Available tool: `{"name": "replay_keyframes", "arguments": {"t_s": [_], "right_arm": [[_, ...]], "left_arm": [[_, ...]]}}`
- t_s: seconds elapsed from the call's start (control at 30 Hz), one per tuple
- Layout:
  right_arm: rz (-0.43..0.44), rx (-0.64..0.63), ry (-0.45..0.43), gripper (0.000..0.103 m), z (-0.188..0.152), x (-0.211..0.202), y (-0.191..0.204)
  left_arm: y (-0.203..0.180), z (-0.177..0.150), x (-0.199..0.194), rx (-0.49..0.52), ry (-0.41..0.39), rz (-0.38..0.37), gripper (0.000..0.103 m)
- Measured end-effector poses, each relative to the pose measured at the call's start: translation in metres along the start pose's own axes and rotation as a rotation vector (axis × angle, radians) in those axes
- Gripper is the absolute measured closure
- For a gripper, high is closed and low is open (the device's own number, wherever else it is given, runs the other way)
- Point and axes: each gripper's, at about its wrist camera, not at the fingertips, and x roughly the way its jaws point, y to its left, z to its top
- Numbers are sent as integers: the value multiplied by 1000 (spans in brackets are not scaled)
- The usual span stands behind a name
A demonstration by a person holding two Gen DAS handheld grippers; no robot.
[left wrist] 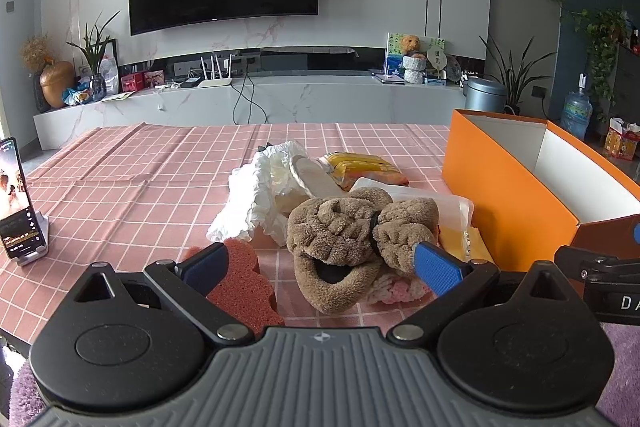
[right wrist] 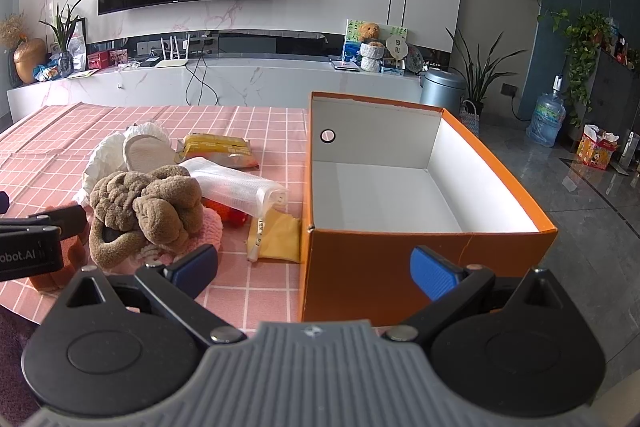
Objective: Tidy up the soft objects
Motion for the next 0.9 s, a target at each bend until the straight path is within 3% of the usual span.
{"name": "replay_keyframes", "arguments": {"t_s": [0.9], "right_arm": [[-11,-3,15,2,-1,0,2]], "left_arm": [[0,-6,-1,11,9,-9,0]]}}
